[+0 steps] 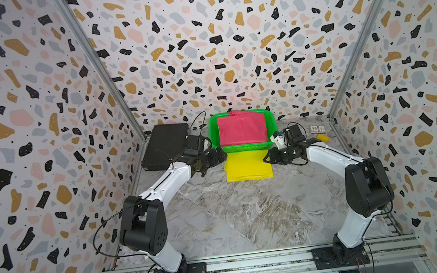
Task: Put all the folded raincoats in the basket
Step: Move the raincoat to the center of the board.
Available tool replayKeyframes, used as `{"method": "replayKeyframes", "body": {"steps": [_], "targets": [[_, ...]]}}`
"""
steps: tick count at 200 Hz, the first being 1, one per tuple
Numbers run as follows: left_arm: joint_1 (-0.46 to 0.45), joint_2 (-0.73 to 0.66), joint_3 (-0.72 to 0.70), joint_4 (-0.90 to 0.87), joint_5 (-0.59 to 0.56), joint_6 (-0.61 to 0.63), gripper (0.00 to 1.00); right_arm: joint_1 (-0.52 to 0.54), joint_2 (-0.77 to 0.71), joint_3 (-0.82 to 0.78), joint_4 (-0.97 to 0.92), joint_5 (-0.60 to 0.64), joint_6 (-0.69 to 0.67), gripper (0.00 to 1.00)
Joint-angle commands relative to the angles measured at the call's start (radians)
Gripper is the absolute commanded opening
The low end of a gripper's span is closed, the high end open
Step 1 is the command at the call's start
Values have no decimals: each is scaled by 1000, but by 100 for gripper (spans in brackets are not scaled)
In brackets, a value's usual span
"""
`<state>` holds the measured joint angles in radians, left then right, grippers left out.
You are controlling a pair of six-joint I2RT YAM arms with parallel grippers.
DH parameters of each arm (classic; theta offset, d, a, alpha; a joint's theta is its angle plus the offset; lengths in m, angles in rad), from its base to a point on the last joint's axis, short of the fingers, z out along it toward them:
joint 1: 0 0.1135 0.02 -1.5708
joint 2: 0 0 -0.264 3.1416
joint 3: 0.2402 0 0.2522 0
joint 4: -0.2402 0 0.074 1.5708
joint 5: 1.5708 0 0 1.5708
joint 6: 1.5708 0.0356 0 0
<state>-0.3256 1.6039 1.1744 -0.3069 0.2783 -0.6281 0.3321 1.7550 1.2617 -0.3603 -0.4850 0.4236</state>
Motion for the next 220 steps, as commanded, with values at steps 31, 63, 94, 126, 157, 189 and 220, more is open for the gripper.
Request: {"method": "replayKeyframes", "body": {"steps": [31, 63, 94, 126, 157, 189, 220], "targets": [[-9, -235, -217, 60, -45, -43, 95, 89, 76, 81, 56, 156, 11, 49], [-26, -356, -356, 57, -76, -67, 96, 154, 203, 192, 6, 236, -2, 50], [-26, -431, -396, 8, -93, -52, 96, 183, 290, 235, -11, 267, -2, 50], [-27, -481, -394, -42, -97, -32, 96, 192, 275, 145, 1, 276, -6, 49], [-28, -504, -418, -43, -105, -27, 96, 191, 204, -14, 4, 275, -34, 49], [-36, -472, -419, -66, -101, 4, 96, 192, 78, -188, 10, 245, -41, 48], [-73, -439, -445, -12, -79, -9, 96, 193, -95, -327, -31, 198, -55, 48]]}}
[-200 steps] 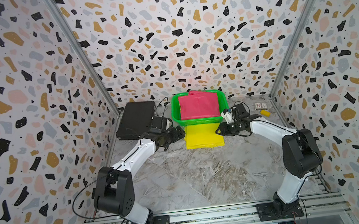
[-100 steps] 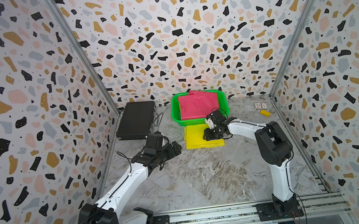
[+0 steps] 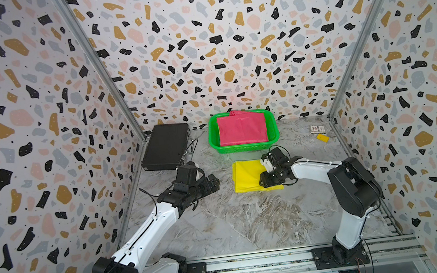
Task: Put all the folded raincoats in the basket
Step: Move the raincoat to the center of the board, then pick up the raincoat from the center of the board.
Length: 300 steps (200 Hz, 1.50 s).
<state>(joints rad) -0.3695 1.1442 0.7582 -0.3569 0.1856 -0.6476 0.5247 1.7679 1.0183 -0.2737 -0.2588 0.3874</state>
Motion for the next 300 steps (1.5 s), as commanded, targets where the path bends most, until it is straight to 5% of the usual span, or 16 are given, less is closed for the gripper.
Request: {"method": "replayKeyframes", "body": {"steps": [1, 50, 77, 127, 197, 300], "targets": [[-30, 22, -31, 42, 14, 10, 96, -1, -115, -87, -121, -28, -19, 48], [-89, 158, -15, 161, 82, 0, 96, -6, -501, -118, -346, 105, 29, 59], [-122, 278, 44, 240, 102, 1, 96, -101, -558, -103, -434, 122, 51, 65], [-181, 499, 179, 276, 116, 35, 89, -321, -397, -135, -371, -81, 34, 65], [-197, 635, 242, 291, 107, 32, 88, -327, -199, -96, -234, -100, 9, 62], [-203, 762, 284, 309, 140, 34, 83, -324, -97, -113, -123, -95, 25, 58]]}}
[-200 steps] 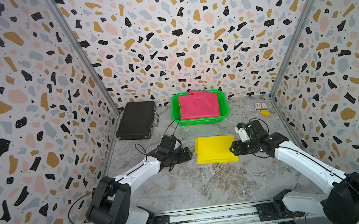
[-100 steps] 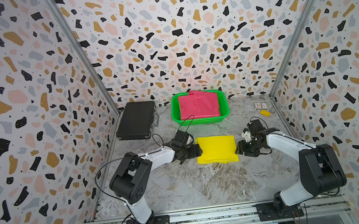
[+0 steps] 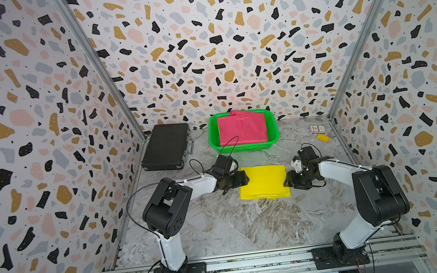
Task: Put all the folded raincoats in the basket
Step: Pick up the raincoat from the center of the board.
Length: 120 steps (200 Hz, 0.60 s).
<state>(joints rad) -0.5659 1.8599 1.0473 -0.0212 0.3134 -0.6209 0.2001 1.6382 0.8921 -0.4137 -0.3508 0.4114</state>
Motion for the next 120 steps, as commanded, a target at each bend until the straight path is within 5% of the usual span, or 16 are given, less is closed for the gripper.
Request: {"method": "replayKeyframes", "body": {"steps": [1, 74, 120], "targets": [[-7, 46, -6, -27, 12, 7, 83, 1, 33, 14, 17, -3, 2, 58], [-24, 67, -5, -11, 19, -6, 69, 47, 80, 8, 51, -3, 20, 50], [-29, 43, 0, -10, 14, -15, 32, 80, 57, 7, 49, 16, 26, 31]]}}
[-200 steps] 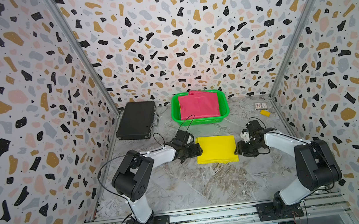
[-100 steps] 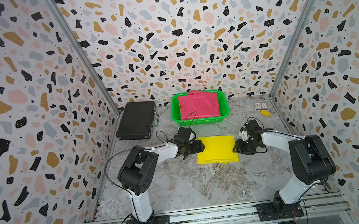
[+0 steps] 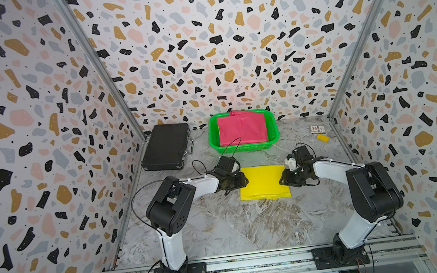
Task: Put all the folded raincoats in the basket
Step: Pick up the raincoat from the center of the board.
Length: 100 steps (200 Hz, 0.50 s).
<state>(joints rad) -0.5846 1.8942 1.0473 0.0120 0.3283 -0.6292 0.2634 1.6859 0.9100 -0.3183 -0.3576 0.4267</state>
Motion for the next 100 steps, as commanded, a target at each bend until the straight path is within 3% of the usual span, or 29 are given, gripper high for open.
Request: {"method": "replayKeyframes", "body": {"steps": [1, 16, 45, 100], "targets": [[-10, 8, 0, -43, -2, -7, 31, 17, 8, -11, -47, 23, 11, 30], [-11, -7, 7, -49, -6, -4, 17, 23, -5, -8, -52, 28, 12, 17], [-14, -33, 32, -84, -6, -1, 0, 30, -40, 1, -73, 38, 11, 0], [-14, -139, 50, -170, -28, 9, 0, 39, -141, 42, -151, 57, 0, 0]]}}
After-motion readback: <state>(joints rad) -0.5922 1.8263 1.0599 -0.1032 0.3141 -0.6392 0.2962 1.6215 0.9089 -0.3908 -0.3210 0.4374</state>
